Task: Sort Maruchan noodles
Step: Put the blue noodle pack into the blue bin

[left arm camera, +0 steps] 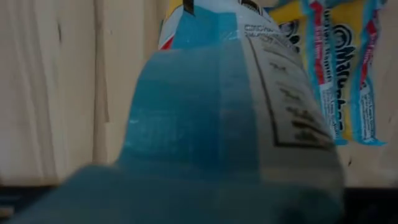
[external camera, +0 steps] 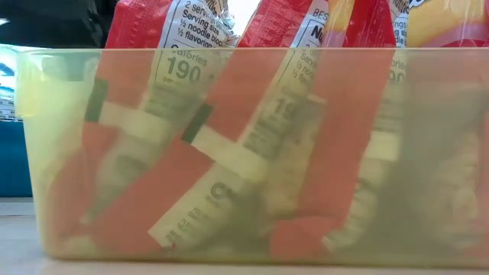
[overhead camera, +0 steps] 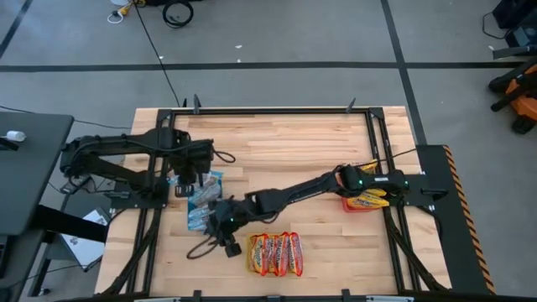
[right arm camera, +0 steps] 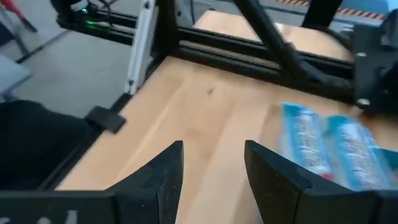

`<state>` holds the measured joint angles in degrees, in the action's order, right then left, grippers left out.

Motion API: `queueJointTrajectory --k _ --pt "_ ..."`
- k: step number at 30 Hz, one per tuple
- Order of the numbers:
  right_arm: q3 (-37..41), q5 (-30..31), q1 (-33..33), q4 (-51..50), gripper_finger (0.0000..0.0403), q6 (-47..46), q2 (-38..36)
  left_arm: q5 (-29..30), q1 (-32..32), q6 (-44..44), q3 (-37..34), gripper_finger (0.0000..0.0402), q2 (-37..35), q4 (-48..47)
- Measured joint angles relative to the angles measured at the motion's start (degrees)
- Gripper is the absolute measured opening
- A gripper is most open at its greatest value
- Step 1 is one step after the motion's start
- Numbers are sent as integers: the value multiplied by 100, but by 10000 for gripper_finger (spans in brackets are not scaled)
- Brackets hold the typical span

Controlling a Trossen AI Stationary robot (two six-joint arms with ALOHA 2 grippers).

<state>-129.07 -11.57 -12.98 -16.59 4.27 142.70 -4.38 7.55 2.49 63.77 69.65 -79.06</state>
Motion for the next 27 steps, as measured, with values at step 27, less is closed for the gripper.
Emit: queueJointTrajectory --k 27 --pt "3 2210 -258 -149 176 -383 515 612 432 -621 -348 78 318 -126"
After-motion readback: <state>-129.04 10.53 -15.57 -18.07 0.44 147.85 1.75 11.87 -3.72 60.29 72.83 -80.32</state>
